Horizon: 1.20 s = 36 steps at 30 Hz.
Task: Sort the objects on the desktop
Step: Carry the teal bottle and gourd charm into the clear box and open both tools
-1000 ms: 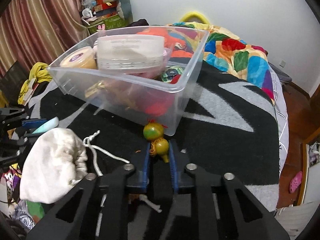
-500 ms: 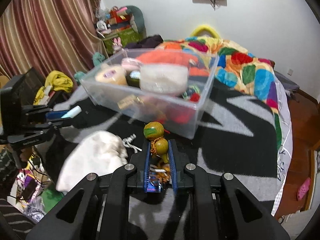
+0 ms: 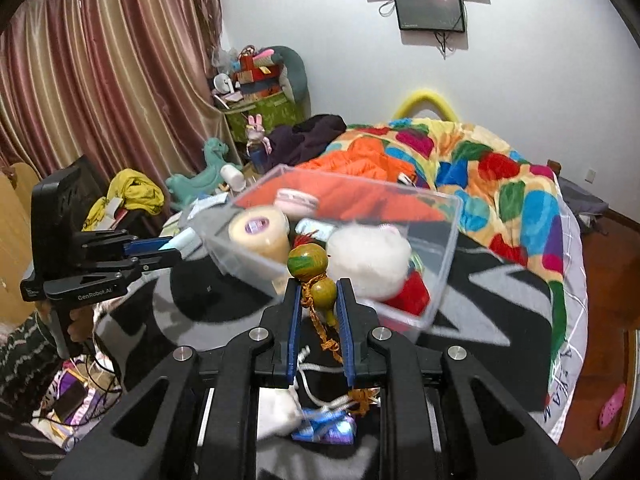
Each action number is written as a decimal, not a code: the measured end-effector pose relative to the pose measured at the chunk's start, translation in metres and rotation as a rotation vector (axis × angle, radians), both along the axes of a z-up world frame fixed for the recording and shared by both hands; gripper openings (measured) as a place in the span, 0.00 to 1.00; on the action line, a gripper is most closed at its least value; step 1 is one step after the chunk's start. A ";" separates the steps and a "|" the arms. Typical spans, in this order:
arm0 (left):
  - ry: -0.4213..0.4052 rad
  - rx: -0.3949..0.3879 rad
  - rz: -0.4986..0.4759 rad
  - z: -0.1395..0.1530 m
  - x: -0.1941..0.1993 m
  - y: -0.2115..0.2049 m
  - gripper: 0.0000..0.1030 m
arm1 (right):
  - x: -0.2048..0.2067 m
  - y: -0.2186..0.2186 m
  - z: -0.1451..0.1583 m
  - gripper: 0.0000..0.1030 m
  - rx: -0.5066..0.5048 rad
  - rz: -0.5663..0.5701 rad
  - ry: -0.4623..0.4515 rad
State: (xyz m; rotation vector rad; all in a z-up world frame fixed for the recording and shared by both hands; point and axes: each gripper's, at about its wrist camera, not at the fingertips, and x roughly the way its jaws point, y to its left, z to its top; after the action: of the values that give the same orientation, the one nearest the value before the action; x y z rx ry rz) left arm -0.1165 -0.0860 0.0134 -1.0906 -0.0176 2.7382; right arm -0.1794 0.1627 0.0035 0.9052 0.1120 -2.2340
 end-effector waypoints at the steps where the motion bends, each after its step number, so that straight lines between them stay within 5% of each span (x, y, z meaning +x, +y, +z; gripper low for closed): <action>1: 0.004 0.004 0.007 0.002 -0.003 -0.001 0.22 | -0.002 -0.003 0.002 0.15 -0.006 -0.001 0.004; 16: -0.020 0.140 0.043 0.007 -0.063 -0.012 0.22 | -0.036 -0.043 0.024 0.15 -0.081 0.020 0.010; 23: -0.069 0.143 0.056 -0.007 -0.083 -0.011 0.22 | -0.060 -0.060 -0.008 0.15 -0.002 0.016 -0.091; 36: -0.090 0.094 0.036 -0.016 -0.085 0.000 0.22 | -0.061 -0.081 -0.025 0.15 0.114 0.043 -0.067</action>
State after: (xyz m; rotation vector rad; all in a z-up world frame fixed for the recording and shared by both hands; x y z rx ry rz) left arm -0.2015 -0.0855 -0.0024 -1.1970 -0.1787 2.6870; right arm -0.2404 0.0819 -0.0210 1.0288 0.2275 -2.1732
